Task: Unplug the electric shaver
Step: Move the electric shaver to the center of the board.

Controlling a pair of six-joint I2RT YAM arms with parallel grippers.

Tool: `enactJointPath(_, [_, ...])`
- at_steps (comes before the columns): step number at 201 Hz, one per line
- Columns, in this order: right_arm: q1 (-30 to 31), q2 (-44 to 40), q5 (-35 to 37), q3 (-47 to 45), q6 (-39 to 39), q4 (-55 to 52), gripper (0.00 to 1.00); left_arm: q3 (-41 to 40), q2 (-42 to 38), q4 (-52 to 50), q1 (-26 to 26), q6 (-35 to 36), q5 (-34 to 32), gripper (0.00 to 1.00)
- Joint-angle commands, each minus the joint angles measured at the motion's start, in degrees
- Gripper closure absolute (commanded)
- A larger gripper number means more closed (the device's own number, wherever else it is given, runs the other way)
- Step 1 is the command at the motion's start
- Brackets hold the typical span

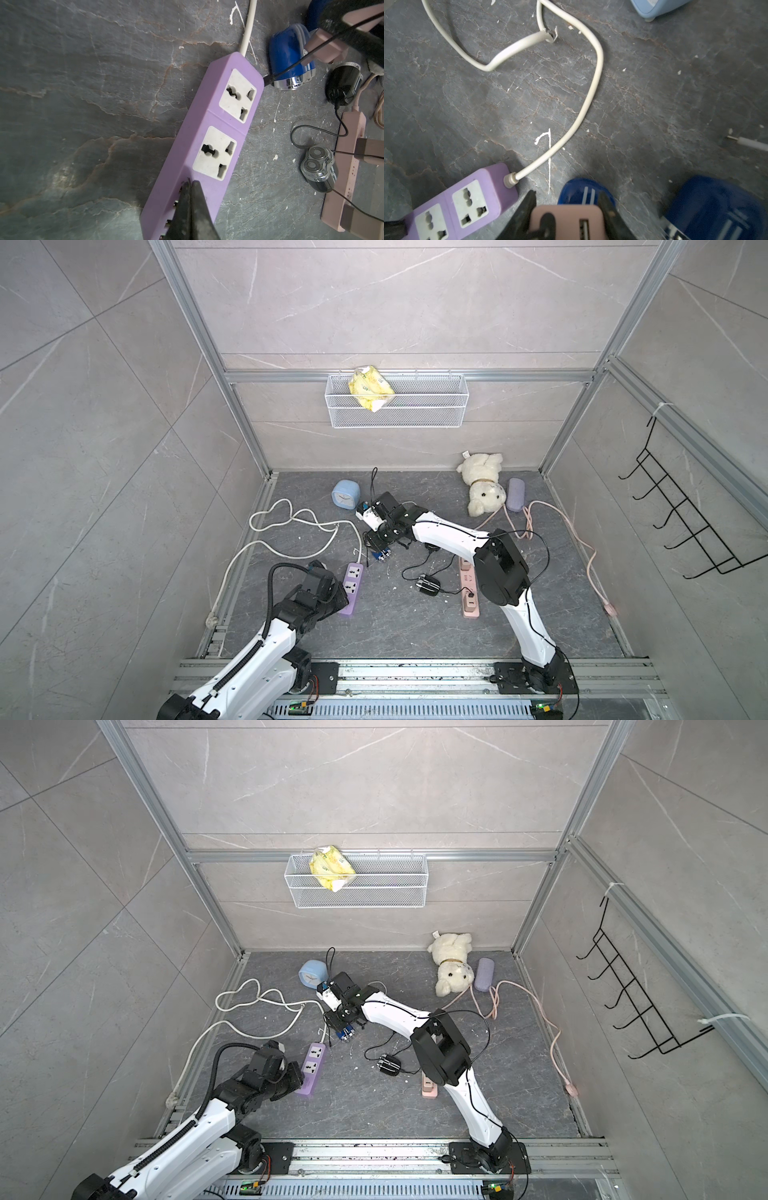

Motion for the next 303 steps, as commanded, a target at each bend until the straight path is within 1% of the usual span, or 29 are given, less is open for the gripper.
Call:
enactJointPath(1, [-0.2,-3.2,1.3,-1.6,1.0,1.5,0.79,0.5,0.6,-0.4,0.2,1.4,0.8,1.00])
enactJointPath(39, [-0.5,-3.6,2.3,-2.5,0.9,2.1,0.79,0.6,1.3,0.1,0.2,1.3,1.0,1.00])
enactJointPath(199, [-1.4,-1.9,2.0,-2.3,1.0,3.8,0.80,1.1,2.2,0.3,0.2,1.6,0.9,1.00])
enactJointPath(245, [-1.2,-0.5,3.1,-0.2,0.3,2.8,0.80,1.3,2.4,0.4,0.2,1.8,0.8,1.00])
enactJointPath(303, [-0.3,-0.1,3.0,0.4,-0.4,2.0,0.80,1.1,4.1,1.6,0.2,1.9,1.3,1.00])
